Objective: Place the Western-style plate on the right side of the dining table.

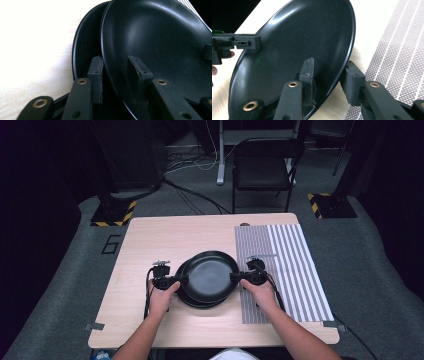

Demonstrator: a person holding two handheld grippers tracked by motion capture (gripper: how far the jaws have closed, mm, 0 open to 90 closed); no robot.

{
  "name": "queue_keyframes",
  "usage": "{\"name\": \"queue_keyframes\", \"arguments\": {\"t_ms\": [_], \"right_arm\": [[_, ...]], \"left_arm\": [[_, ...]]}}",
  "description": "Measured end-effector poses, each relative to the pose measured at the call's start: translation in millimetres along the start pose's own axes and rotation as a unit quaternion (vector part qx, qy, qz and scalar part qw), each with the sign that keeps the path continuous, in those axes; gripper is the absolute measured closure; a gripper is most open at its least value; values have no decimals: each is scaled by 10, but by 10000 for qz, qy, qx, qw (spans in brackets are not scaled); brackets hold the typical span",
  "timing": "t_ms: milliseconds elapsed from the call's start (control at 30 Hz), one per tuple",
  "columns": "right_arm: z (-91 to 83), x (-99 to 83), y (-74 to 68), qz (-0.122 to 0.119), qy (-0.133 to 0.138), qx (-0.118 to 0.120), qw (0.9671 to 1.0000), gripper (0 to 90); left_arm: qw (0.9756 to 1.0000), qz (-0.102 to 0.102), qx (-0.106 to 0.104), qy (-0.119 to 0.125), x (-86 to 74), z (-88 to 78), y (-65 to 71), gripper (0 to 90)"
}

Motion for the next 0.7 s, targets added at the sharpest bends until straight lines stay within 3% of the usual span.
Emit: {"name": "queue_keyframes", "arguments": {"t_ms": [233, 500, 700], "right_arm": [[-4, -6, -4, -52, 34, -94, 9999, 626], [-105, -85, -14, -115, 19, -226, 9997, 591], [-171, -165, -80, -42, -52, -133, 9999, 584]], "left_arm": [[9997, 2, 171, 164, -28, 6, 15, 675], [9995, -58, 75, 300, -45, 3, -8, 687], [9995, -47, 78, 304, -46, 3, -8, 685]]}}
Point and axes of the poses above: each handheld gripper's, and its own axes: z roughly forward along the jaws, x roughly out of its top, y roughly to its right, the point moved 6 cm from there along z, roughly forward along the jaws, and after that the axes turned 7 degrees about -y, right-handed, at the moved point
